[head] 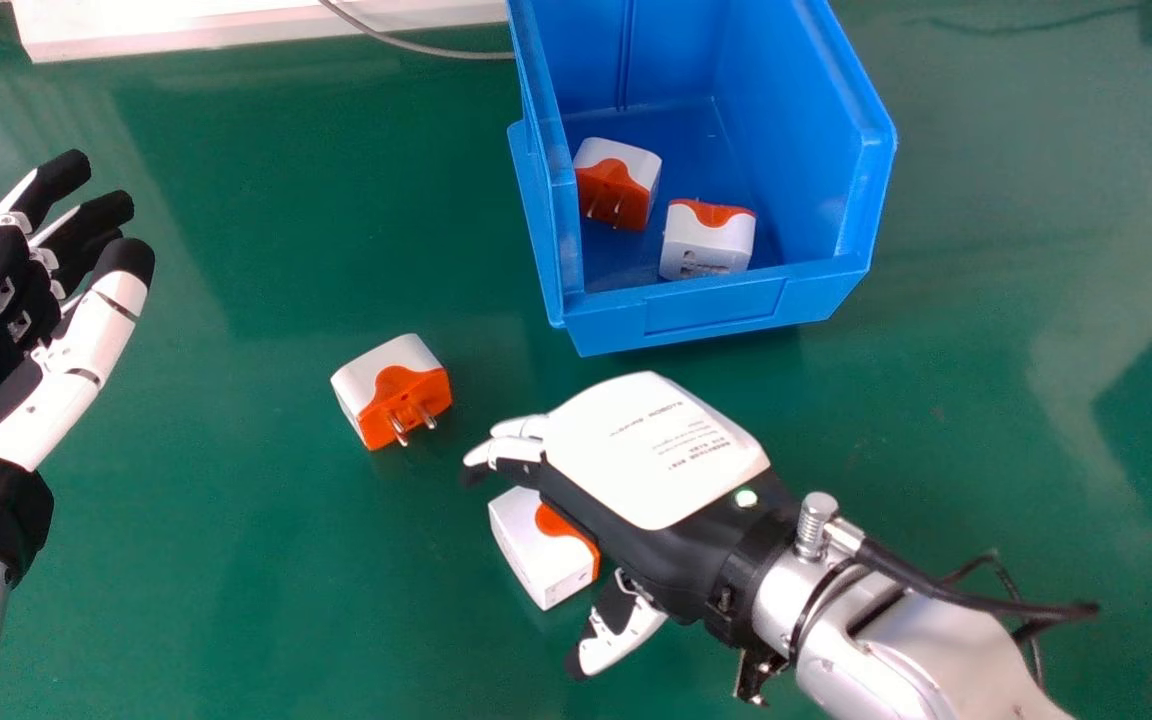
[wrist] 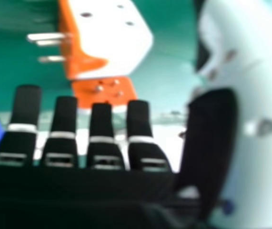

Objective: Pick all objects and put in blue box

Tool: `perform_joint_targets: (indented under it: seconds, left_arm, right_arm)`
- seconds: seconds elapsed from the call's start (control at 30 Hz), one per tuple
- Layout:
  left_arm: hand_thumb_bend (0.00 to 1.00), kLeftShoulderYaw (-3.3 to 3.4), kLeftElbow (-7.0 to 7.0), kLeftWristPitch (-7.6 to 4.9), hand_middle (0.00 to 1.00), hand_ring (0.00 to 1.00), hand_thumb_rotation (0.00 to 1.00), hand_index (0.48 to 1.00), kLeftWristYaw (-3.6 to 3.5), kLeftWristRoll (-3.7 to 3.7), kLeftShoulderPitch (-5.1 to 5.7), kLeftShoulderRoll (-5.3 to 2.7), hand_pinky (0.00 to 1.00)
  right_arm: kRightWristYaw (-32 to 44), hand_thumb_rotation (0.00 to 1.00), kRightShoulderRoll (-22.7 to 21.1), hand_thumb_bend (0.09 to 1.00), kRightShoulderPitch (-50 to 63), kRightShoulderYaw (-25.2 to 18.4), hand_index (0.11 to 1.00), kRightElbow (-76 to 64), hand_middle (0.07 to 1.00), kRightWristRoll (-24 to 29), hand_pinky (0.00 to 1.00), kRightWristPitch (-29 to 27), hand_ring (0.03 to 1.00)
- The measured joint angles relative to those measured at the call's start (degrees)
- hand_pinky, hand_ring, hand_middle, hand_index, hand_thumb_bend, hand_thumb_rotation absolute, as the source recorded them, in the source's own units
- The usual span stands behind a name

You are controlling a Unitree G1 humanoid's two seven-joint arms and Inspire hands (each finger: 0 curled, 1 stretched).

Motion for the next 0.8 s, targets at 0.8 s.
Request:
perform_joint_targets:
  seconds: [0.8]
  left_arm:
    - [0.37, -0.12, -2.71, 1.27, 0.86, 0.89, 0.40, 0.893, 0.18, -0.08, 1.76, -0.11, 0.83]
  right_arm:
    - [-4.0, 0.00, -0.2, 0.397, -3.1, 2.8, 0.748, 10.2, 0.810, -3.5, 0.66, 0.9, 0.788]
